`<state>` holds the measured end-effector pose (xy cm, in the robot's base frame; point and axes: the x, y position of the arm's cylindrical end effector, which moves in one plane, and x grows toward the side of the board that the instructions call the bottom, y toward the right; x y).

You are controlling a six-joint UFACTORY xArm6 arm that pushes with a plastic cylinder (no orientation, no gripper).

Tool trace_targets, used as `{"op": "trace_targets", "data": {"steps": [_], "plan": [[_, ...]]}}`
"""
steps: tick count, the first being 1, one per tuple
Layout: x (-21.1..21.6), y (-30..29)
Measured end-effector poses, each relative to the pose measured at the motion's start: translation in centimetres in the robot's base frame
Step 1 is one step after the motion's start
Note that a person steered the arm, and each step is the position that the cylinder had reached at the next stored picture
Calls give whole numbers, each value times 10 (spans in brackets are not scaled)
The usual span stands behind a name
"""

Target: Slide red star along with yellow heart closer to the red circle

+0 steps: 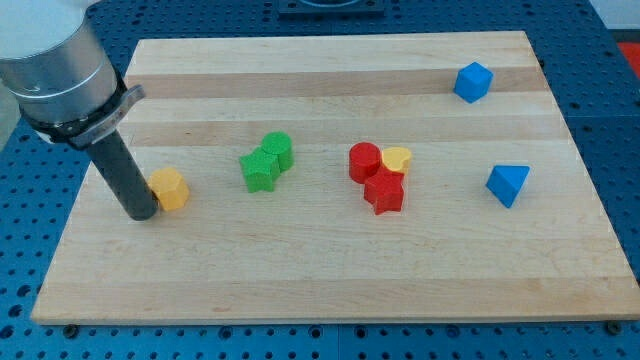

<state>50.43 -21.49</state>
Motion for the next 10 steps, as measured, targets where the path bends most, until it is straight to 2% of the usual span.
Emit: {"op": "trace_targets", "data": {"steps": [1,2,5,6,8,9,10], "plan": [[-2,0],[-30,-2],[-52,-4],[-75,-3],[-35,37],[8,67],[13,67]]}}
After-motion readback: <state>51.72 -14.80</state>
